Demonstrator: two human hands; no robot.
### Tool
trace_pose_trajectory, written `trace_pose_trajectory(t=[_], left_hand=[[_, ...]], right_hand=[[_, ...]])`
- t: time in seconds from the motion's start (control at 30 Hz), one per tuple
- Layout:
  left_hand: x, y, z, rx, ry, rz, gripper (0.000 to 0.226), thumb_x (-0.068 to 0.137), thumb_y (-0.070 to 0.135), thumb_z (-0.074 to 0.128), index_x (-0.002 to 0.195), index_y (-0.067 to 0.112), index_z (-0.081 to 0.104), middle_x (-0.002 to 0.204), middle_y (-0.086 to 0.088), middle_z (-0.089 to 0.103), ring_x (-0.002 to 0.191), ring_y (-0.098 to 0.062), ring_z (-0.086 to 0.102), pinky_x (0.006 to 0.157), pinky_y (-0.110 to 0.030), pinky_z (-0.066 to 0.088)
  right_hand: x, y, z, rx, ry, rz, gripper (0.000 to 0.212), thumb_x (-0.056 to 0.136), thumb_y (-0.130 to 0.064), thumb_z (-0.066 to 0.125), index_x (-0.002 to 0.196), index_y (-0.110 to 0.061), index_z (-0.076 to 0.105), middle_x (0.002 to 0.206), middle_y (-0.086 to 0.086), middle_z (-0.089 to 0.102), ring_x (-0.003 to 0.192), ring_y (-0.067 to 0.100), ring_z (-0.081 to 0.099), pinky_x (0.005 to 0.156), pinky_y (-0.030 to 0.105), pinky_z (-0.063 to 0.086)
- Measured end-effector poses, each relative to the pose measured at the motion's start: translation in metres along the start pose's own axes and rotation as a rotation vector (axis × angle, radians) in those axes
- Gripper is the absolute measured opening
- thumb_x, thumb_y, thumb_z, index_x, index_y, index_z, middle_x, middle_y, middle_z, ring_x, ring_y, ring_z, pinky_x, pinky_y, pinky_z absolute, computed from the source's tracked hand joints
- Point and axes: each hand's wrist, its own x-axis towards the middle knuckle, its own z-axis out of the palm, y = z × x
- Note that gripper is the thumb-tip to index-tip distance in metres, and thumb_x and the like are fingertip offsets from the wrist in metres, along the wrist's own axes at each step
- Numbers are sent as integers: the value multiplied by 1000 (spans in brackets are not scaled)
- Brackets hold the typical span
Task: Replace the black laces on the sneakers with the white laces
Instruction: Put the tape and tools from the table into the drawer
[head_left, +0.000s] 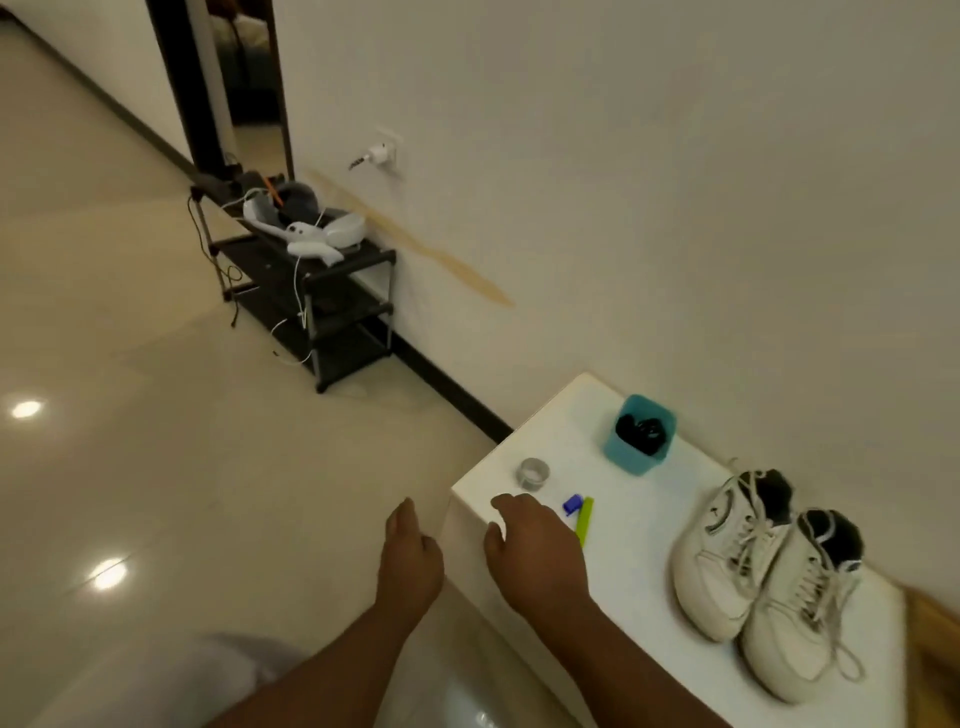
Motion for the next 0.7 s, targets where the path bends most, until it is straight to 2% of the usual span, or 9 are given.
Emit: trace_pose_trajectory(t=[0.13, 0.2, 0.23, 0.3, 0.37, 0.53, 0.6, 0.7], left_hand=[[30, -20, 8, 8, -124, -14, 64, 98, 0, 37, 159, 10, 20, 166, -6, 17, 152, -19, 19, 120, -27, 13], [40, -22, 18, -16, -169, 18, 63, 97, 0, 38, 157, 12, 26, 164, -4, 25, 151, -17, 23, 122, -28, 15], [42, -21, 22, -53, -189, 28, 61, 97, 1, 39, 156, 13, 31, 161, -3, 32, 148, -17, 30, 122, -30, 21], [43, -21, 30, -142, -203, 27, 51, 99, 8, 40, 147, 24, 45, 146, 5, 53, 133, -14, 49, 113, -34, 37], [43, -23, 36, -219, -177, 18, 40, 101, 17, 40, 136, 31, 52, 130, 13, 61, 119, -8, 57, 106, -37, 45], [41, -26, 37, -232, -148, -35, 38, 91, 54, 34, 121, 46, 56, 118, 24, 63, 111, -4, 59, 105, -44, 46], [42, -22, 33, -150, -121, -39, 34, 97, 64, 31, 112, 46, 55, 112, 24, 63, 108, -6, 59, 105, -41, 43], [46, -14, 27, 56, -111, -28, 51, 93, 76, 21, 112, 41, 53, 109, 17, 62, 100, -12, 57, 99, -41, 40]], right_hand=[[7, -1, 33, -16, -105, 12, 20, 97, -32, 42, 106, -29, 60, 98, -8, 63, 84, 12, 62, 72, 31, 56], [11, 2, 44, -25, -131, 18, 17, 97, -32, 41, 100, -29, 58, 92, -8, 60, 79, 12, 60, 69, 32, 56], [13, 3, 47, -26, -136, 16, 18, 98, -33, 42, 102, -30, 59, 92, -8, 61, 79, 12, 60, 70, 32, 56], [15, 7, 53, -20, -130, 17, 21, 99, -34, 44, 111, -31, 60, 99, -8, 64, 84, 12, 62, 72, 30, 56], [18, 12, 57, -2, -131, 24, 24, 99, -35, 45, 117, -31, 61, 105, -8, 66, 89, 13, 63, 76, 30, 57], [22, 18, 64, -3, -153, -10, 28, 101, -33, 43, 123, -29, 60, 112, -6, 63, 95, 12, 60, 79, 28, 54], [19, 17, 64, 12, -154, -21, 31, 101, -34, 44, 128, -29, 58, 118, -6, 63, 100, 12, 59, 81, 28, 54], [7, 15, 67, 18, -156, -45, 34, 101, -37, 47, 132, -28, 55, 124, -4, 60, 106, 14, 57, 85, 30, 54]])
